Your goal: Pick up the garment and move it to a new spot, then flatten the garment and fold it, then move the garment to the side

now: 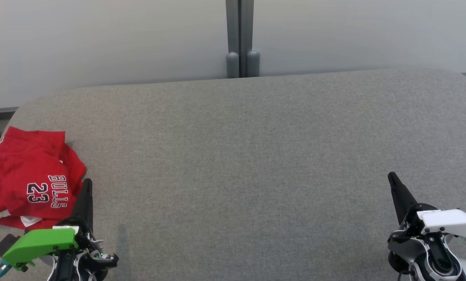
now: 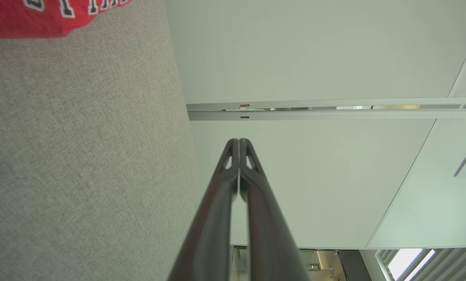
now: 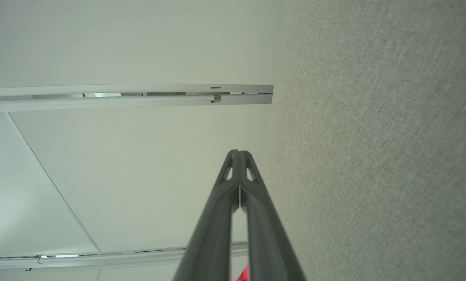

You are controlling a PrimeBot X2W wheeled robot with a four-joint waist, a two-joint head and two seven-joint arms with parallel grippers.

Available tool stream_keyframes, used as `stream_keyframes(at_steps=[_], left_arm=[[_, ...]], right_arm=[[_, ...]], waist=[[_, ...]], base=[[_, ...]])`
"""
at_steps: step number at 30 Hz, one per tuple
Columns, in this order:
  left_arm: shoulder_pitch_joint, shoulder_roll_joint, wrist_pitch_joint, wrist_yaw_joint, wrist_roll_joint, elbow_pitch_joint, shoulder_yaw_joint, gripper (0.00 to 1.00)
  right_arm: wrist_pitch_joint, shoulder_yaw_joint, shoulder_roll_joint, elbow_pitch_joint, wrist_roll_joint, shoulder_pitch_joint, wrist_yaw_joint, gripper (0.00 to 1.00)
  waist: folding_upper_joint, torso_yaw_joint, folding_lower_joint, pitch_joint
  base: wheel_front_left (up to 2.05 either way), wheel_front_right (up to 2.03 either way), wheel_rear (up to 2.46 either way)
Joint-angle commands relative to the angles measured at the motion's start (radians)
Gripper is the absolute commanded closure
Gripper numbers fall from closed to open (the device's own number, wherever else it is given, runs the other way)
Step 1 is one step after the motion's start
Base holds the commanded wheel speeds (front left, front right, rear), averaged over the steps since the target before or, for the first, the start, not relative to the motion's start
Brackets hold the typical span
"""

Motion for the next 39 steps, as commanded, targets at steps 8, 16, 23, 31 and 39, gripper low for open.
stream_keyframes(at_steps=[8, 16, 23, 31, 39], left_arm=[[-0.011, 0.007, 0.003, 0.003, -0.003, -0.003, 0.002, 1.00], [-0.011, 0.007, 0.003, 0.003, -0.003, -0.003, 0.002, 1.00], [-0.011, 0.007, 0.003, 0.003, -0.003, -0.003, 0.002, 1.00], [0.021, -0.007, -0.012, -0.001, 0.010, 0.045, -0.005, 0.00], [0.009, 0.015, -0.053, -0.004, 0.117, 0.067, -0.030, 0.00]], right_arm=[[0.004, -0.002, -0.005, -0.002, 0.002, 0.004, 0.000, 1.00], [0.004, -0.002, -0.005, -0.002, 0.002, 0.004, 0.000, 1.00], [0.004, -0.002, -0.005, -0.002, 0.002, 0.004, 0.000, 1.00], [-0.010, 0.008, 0.008, 0.027, -0.011, 0.021, 0.000, 0.00], [-0.052, 0.038, -0.014, 0.024, -0.099, 0.008, 0.000, 0.00]], waist=[[0.0000, 0.000, 0.0000, 0.000], [0.0000, 0.000, 0.0000, 0.000], [0.0000, 0.000, 0.0000, 0.000], [0.0000, 0.000, 0.0000, 0.001], [0.0000, -0.001, 0.0000, 0.003]], base=[[0.00, 0.00, 0.00], [0.00, 0.00, 0.00], [0.00, 0.00, 0.00], [0.00, 0.00, 0.00], [0.00, 0.00, 0.00]])
